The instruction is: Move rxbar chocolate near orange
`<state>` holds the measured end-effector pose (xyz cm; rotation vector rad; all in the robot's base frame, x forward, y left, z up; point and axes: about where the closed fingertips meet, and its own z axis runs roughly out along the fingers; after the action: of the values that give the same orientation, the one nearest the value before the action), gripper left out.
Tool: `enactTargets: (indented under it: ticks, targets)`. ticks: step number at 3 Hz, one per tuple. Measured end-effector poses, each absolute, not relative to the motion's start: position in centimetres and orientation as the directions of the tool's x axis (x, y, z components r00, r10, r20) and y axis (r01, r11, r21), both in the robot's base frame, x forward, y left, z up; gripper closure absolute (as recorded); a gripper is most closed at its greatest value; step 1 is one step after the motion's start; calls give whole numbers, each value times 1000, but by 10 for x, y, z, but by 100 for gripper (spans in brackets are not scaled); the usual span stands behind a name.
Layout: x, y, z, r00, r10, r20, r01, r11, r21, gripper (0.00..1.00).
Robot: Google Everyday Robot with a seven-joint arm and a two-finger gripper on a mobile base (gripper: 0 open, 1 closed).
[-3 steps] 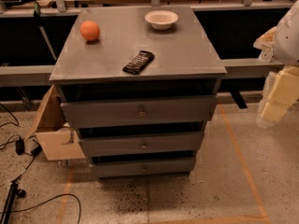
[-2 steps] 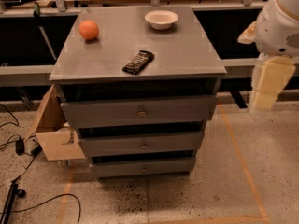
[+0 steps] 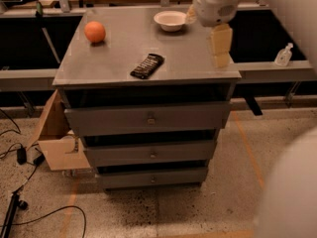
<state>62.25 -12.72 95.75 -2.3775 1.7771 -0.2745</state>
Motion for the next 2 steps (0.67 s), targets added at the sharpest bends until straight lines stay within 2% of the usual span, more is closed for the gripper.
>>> enactTargets:
  ticks: [1, 2]
  targets:
    - [667, -92, 953, 382, -922, 58, -880, -382, -283, 0]
    - [671, -91, 954, 377, -924, 57, -874, -376, -307, 0]
